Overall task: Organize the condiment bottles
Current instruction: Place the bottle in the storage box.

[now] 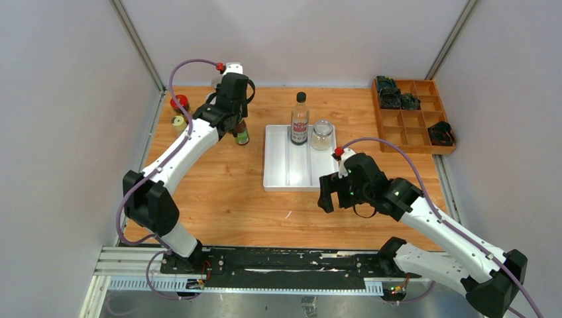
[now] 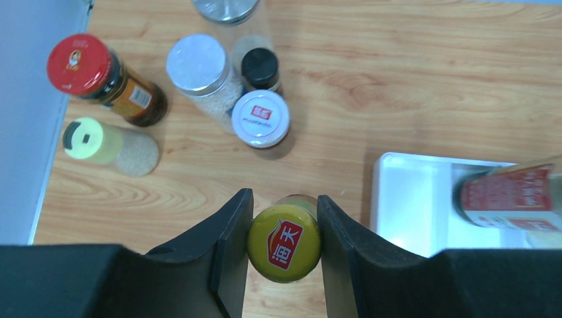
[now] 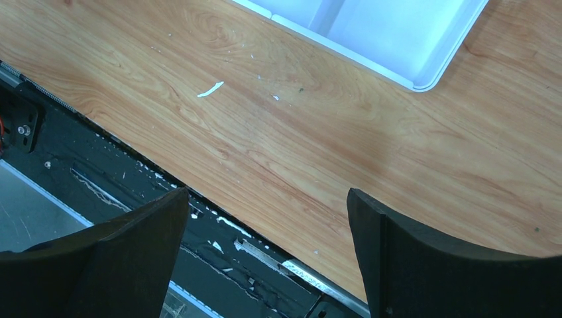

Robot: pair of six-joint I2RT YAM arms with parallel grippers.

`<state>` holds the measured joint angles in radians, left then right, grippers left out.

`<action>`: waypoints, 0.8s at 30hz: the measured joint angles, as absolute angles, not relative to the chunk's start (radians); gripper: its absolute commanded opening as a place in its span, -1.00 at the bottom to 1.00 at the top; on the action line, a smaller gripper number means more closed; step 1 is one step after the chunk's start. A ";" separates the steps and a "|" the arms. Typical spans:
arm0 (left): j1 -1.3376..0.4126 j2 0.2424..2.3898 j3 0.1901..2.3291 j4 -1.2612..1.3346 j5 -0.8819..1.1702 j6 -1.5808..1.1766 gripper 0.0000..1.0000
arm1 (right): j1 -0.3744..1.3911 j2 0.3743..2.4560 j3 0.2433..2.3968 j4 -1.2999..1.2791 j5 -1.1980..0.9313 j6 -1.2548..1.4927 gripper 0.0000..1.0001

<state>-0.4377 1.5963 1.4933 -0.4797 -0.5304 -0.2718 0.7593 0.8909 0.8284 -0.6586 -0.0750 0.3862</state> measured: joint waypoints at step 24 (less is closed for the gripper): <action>-0.606 1.815 1.685 -0.395 -0.406 -0.213 -0.56 | 0.759 0.870 0.829 -0.678 0.019 0.387 0.89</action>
